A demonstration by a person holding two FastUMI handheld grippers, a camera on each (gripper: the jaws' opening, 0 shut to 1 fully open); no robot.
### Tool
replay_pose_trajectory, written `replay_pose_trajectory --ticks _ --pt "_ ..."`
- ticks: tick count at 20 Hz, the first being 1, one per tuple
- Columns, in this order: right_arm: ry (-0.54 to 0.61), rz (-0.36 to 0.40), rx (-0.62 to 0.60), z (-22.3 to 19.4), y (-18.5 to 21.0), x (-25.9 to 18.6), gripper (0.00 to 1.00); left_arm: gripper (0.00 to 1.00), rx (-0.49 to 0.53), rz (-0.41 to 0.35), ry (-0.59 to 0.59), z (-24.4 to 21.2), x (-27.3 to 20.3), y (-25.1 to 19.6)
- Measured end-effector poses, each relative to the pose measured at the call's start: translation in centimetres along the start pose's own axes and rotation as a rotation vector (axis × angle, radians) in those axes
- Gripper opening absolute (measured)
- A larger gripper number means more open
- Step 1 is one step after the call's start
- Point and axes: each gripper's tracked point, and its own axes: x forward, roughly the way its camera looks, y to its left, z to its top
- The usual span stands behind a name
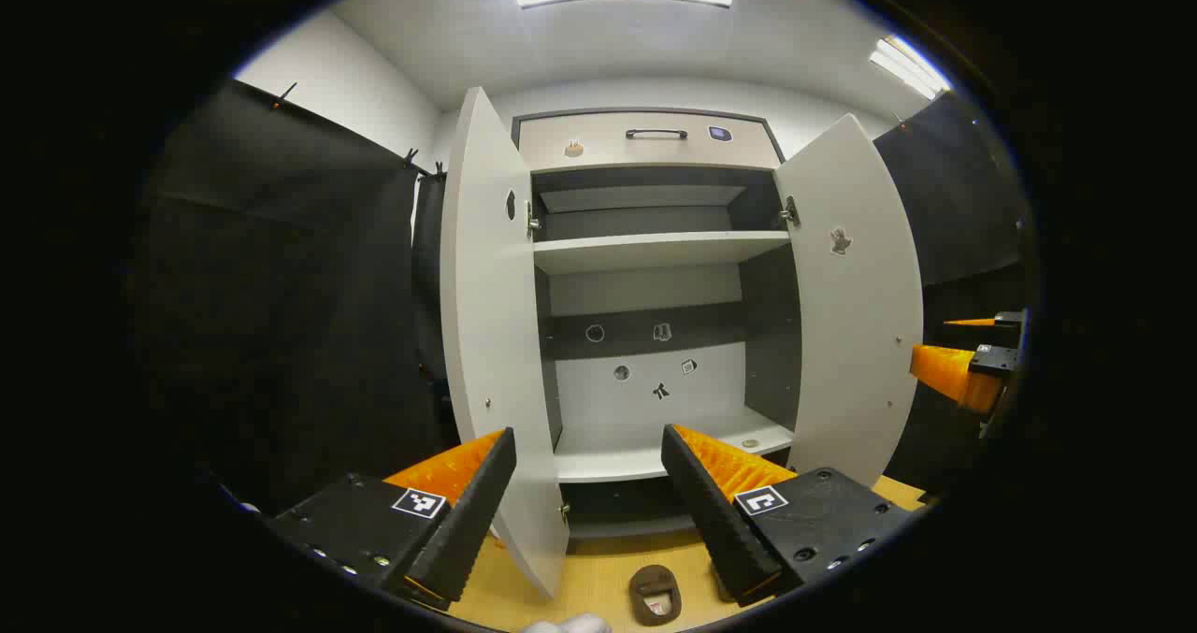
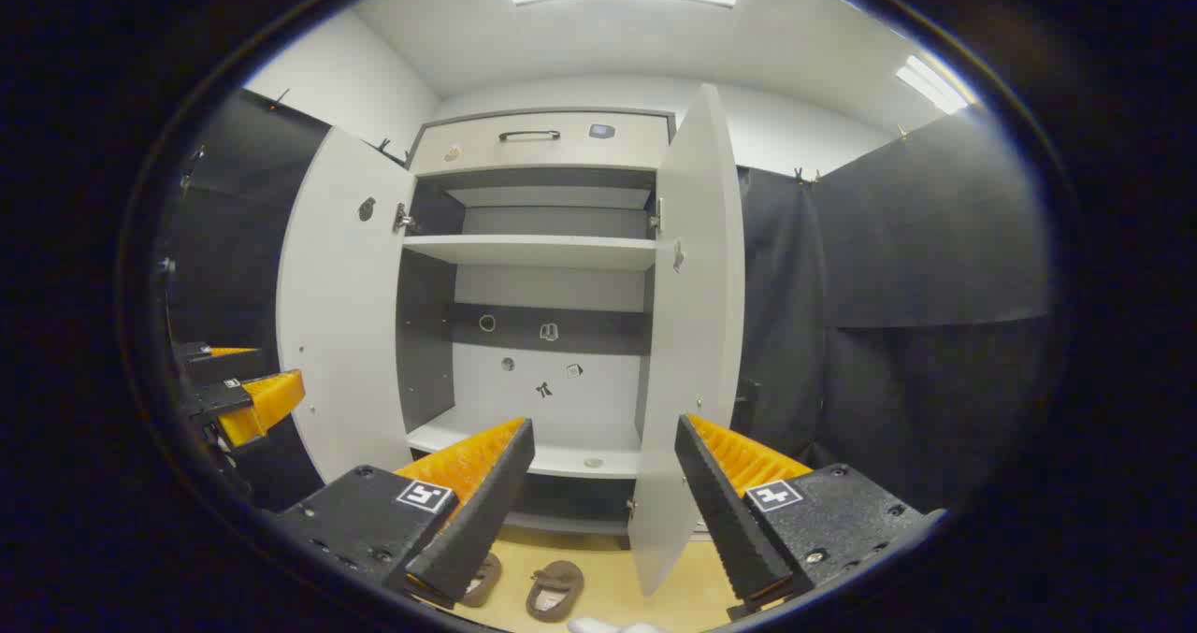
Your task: Grab one shoe with the right hand and put it into the shoe cabinet, grab the other shoe with the left hand and put it into the shoe cabinet; then close the right door with the right hand and the left door with the left hand.
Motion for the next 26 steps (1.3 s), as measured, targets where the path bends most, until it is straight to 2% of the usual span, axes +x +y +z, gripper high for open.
replay_pose_trajectory --ticks 16,22,24,26 --pt "0.020 -0.006 -0.009 -1.2 0.4 0.5 0.99 0.96 0.005 -0.002 0.002 -0.3 0.6 0.1" --pt "0.178 0.022 -0.054 -9.3 2.1 0.7 0.99 0.96 0.004 -0.004 0.014 -1.1 1.0 0.5" --pt "0.240 0.038 -0.063 -12.9 3.0 0.4 0.99 0.96 0.002 -0.006 0.022 -1.7 1.0 0.7" --pt "0.339 0.058 -0.084 -18.4 3.8 -0.4 0.99 0.96 0.000 -0.009 0.031 -2.4 1.1 1.0"
